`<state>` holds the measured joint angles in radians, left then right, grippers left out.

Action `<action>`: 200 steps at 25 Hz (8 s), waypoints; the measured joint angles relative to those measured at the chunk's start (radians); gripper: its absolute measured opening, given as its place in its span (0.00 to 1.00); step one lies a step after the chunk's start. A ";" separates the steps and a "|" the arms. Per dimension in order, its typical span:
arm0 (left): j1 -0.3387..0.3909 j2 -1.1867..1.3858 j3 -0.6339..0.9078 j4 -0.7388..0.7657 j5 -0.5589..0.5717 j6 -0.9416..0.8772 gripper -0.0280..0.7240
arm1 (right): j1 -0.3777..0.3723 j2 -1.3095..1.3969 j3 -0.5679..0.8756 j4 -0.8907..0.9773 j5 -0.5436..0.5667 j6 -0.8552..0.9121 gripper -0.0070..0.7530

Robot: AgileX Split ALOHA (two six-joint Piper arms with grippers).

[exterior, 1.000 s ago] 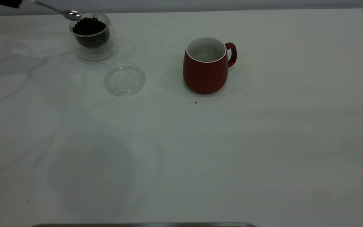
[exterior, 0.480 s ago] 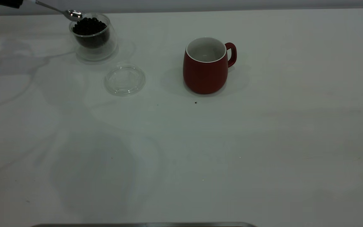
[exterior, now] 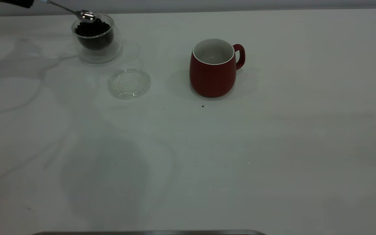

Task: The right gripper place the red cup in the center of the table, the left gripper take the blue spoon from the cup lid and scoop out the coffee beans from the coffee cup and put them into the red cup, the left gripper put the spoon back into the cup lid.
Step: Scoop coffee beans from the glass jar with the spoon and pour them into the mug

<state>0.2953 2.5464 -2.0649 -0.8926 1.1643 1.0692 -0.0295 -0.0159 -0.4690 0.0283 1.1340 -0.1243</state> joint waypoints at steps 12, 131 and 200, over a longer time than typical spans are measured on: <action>-0.015 0.004 0.000 0.001 -0.025 0.027 0.20 | 0.000 0.000 0.000 0.001 0.000 0.000 0.76; 0.071 0.127 -0.008 -0.133 0.000 -0.453 0.20 | 0.000 0.000 0.000 0.001 0.000 0.000 0.73; 0.080 0.168 -0.008 -0.285 0.000 -0.510 0.20 | 0.000 0.000 0.000 0.001 0.000 0.000 0.73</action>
<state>0.3753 2.7144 -2.0728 -1.1778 1.1642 0.5596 -0.0295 -0.0159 -0.4690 0.0289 1.1340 -0.1243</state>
